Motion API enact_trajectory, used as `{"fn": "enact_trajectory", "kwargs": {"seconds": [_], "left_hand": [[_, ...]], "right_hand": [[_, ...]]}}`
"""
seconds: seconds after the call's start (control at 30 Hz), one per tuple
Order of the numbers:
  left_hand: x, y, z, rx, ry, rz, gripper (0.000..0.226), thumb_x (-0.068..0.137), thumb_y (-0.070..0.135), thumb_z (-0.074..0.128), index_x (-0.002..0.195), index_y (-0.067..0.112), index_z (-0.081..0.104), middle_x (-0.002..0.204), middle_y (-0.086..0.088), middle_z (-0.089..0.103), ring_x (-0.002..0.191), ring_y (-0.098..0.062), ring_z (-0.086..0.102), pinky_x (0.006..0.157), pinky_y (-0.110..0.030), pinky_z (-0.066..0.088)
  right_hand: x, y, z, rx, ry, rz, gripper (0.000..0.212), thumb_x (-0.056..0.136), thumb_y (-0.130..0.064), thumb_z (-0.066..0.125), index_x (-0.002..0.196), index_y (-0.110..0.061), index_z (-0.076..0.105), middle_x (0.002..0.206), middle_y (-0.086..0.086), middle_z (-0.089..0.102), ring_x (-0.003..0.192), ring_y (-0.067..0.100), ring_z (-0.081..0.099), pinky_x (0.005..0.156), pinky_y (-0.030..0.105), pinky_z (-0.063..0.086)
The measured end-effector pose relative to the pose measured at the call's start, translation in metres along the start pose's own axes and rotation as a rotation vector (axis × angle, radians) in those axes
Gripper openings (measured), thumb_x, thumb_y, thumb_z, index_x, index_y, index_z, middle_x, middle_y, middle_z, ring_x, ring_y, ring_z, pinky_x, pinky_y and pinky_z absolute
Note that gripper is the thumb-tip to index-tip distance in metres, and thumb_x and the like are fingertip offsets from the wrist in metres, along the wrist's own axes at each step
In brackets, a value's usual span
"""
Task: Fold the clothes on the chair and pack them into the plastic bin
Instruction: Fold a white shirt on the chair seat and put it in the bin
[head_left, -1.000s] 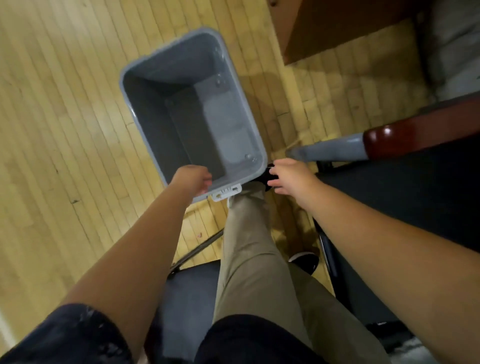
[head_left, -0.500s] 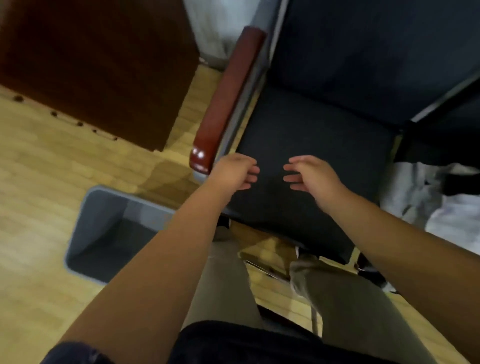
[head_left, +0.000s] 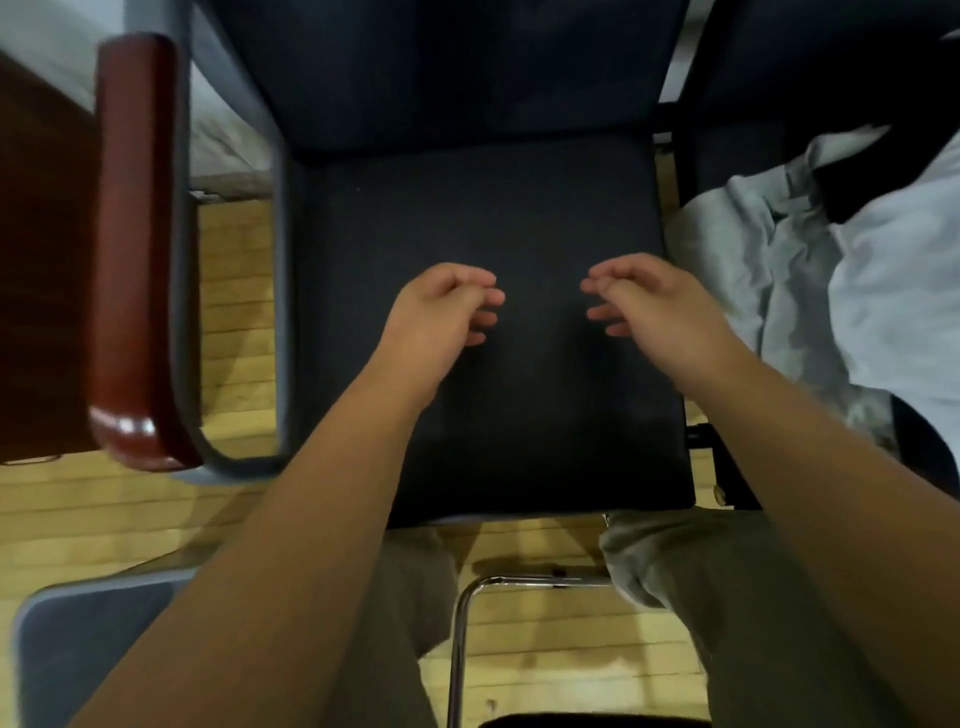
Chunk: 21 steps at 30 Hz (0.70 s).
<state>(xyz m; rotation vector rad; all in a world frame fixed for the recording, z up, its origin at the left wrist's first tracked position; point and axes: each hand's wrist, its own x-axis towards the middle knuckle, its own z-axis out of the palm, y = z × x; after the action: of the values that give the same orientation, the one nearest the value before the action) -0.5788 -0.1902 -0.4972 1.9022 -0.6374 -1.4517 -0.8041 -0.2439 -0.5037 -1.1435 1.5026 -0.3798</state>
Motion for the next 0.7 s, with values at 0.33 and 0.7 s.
{"fn": "enact_trajectory", "kwargs": {"seconds": [0.33, 0.7], "left_hand": [[-0.001, -0.034, 0.042, 0.072, -0.058, 0.230, 0.018, 0.102, 0.017, 0.063, 0.111, 0.029, 0.073, 0.101, 0.014, 0.079, 0.093, -0.003, 0.075, 0.085, -0.029, 0.063], [-0.078, -0.027, 0.070, 0.132, 0.102, 0.399, 0.021, 0.103, 0.016, 0.054, 0.108, 0.024, 0.073, 0.099, 0.008, 0.080, 0.089, -0.010, 0.077, 0.081, -0.031, 0.065]], "right_hand": [[0.027, 0.041, -0.002, -0.146, 0.014, -0.304, 0.014, 0.102, -0.032, 0.064, 0.110, -0.041, 0.070, 0.112, -0.017, 0.076, 0.097, 0.004, 0.075, 0.096, 0.044, 0.060], [-0.043, 0.062, -0.060, -0.268, 0.162, -0.496, 0.013, 0.098, -0.038, 0.063, 0.109, -0.038, 0.071, 0.102, -0.009, 0.077, 0.090, 0.005, 0.075, 0.094, 0.044, 0.061]]}}
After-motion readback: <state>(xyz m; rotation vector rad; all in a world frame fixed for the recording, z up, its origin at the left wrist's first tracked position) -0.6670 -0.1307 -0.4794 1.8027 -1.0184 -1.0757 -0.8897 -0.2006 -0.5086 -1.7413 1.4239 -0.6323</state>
